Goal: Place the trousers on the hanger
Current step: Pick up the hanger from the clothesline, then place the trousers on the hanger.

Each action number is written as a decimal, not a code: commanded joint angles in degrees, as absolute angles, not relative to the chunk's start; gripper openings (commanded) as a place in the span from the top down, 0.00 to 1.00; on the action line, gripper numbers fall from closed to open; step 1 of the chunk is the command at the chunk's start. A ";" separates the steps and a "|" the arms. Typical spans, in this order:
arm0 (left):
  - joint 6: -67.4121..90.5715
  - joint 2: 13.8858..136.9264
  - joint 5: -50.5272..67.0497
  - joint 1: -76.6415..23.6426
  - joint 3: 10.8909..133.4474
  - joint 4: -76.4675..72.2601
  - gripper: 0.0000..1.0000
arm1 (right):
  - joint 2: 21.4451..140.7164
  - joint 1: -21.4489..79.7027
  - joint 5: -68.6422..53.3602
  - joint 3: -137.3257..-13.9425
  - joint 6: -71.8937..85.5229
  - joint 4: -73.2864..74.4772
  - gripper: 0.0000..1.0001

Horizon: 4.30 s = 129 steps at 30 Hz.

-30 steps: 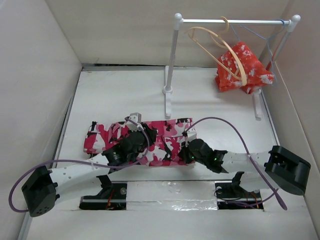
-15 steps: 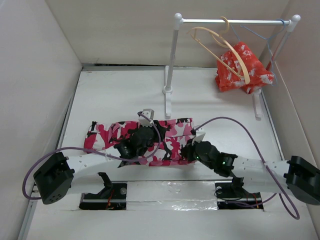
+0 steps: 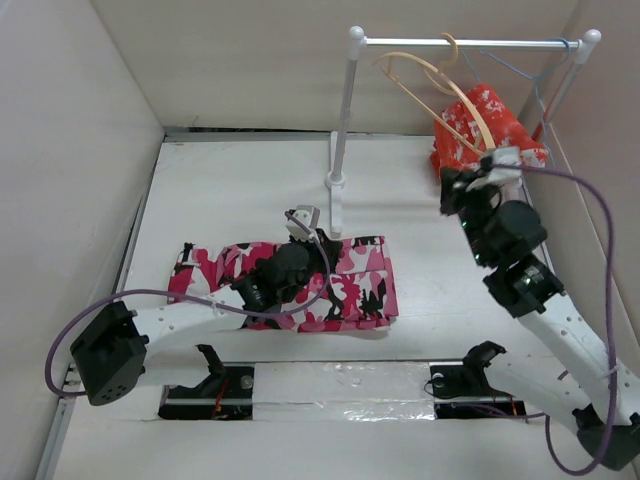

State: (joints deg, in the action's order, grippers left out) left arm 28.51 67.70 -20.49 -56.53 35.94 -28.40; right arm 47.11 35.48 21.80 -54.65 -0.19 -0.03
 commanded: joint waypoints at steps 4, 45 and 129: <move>26.19 65.13 -17.40 -56.78 33.84 -33.13 1.00 | 53.07 10.41 1.18 -65.12 -4.41 -6.67 0.05; 25.84 63.55 -18.02 -56.78 33.84 -31.64 0.59 | 83.68 2.28 -18.90 -84.90 -4.83 -4.48 0.91; 26.78 106.90 -26.45 -57.83 80.18 -25.20 1.00 | 42.11 30.85 15.48 -24.78 11.34 -3.79 0.29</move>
